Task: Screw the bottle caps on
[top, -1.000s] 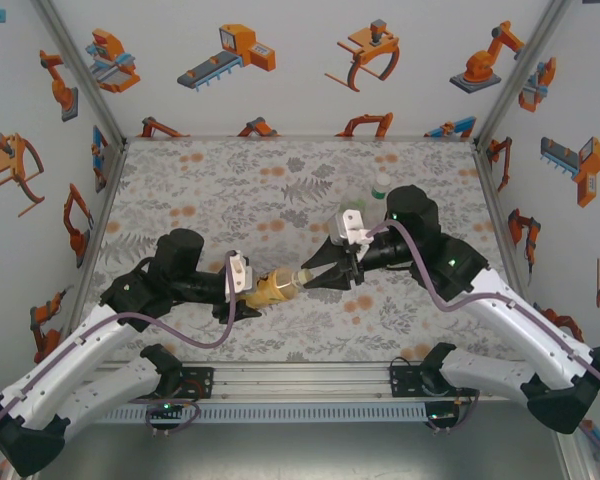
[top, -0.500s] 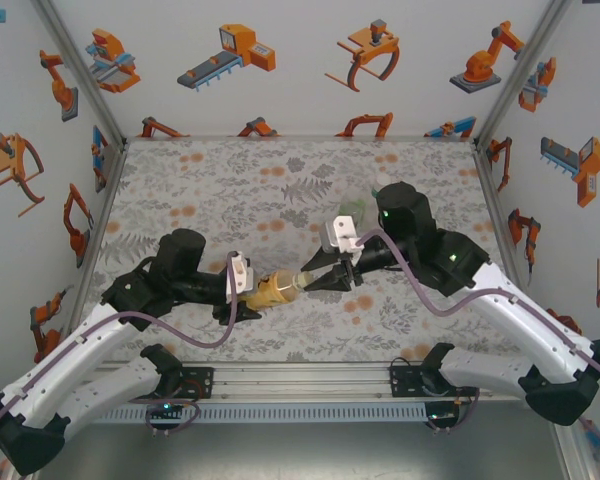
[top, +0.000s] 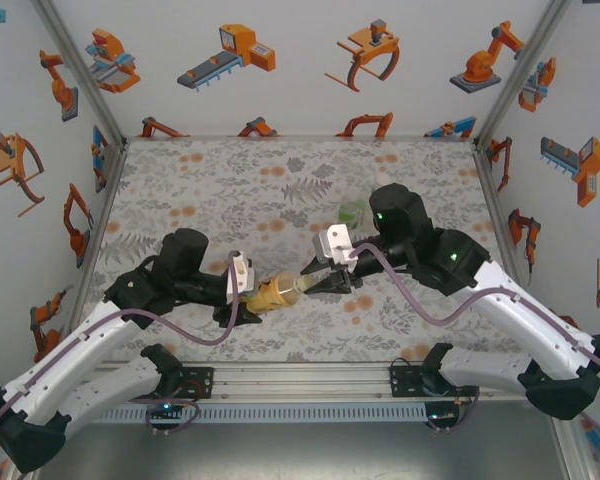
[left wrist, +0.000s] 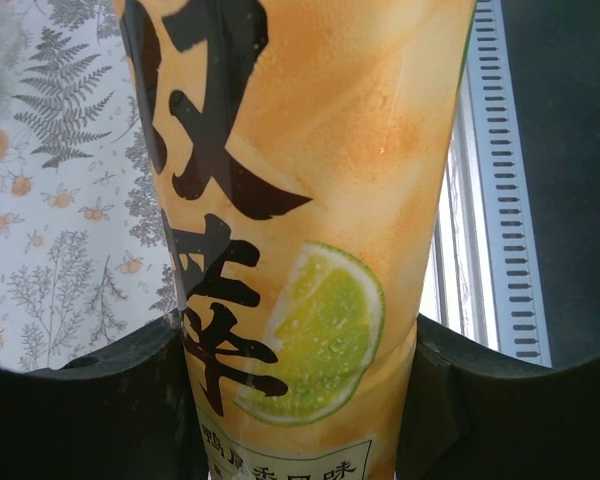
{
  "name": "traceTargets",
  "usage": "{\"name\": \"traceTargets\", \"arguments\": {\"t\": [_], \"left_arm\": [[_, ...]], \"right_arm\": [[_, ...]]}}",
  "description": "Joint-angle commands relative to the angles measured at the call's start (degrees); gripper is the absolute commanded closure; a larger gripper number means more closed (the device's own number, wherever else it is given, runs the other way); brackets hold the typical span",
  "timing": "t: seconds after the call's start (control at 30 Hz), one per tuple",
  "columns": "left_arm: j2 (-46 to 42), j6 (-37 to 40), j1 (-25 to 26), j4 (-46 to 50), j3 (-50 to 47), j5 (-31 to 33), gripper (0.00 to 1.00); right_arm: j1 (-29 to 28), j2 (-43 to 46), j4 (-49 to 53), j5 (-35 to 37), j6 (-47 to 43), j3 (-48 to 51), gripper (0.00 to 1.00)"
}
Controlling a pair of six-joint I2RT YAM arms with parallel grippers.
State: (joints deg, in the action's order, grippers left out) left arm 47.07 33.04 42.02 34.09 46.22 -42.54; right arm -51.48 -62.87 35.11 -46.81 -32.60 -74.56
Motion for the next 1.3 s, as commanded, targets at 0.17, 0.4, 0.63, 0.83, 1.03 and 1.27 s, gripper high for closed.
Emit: {"name": "traceTargets", "arguments": {"t": [0.17, 0.4, 0.63, 0.83, 1.03, 1.27], "left_arm": [[-1.09, -1.98, 0.13, -5.35, 2.41, -3.59, 1.0], [-2.52, -3.07, 0.08, -8.84, 2.19, -0.79, 1.0], [-0.31, -3.62, 0.15, -12.63, 3.09, 2.3, 1.0], [1.77, -4.93, 0.27, -17.47, 3.45, 6.9, 1.0], [4.27, -7.04, 0.73, -23.56, 3.76, 12.27, 1.0], [6.7, -8.74, 2.07, -27.11, 4.66, 19.02, 1.0]], "right_arm": [[-1.43, 0.05, 0.41, 0.19, 3.61, 0.27, 1.0], [-1.38, 2.02, -10.37, 3.89, 22.63, 5.16, 1.0], [-1.43, 3.0, -15.7, 16.82, 43.76, 7.8, 1.0], [-1.43, 1.78, -13.61, 32.0, 64.48, 7.63, 1.0], [-1.34, -1.21, -12.13, 38.13, 83.9, 7.35, 1.0], [-1.34, -3.64, -11.51, 46.8, 91.38, 5.84, 1.0]]}}
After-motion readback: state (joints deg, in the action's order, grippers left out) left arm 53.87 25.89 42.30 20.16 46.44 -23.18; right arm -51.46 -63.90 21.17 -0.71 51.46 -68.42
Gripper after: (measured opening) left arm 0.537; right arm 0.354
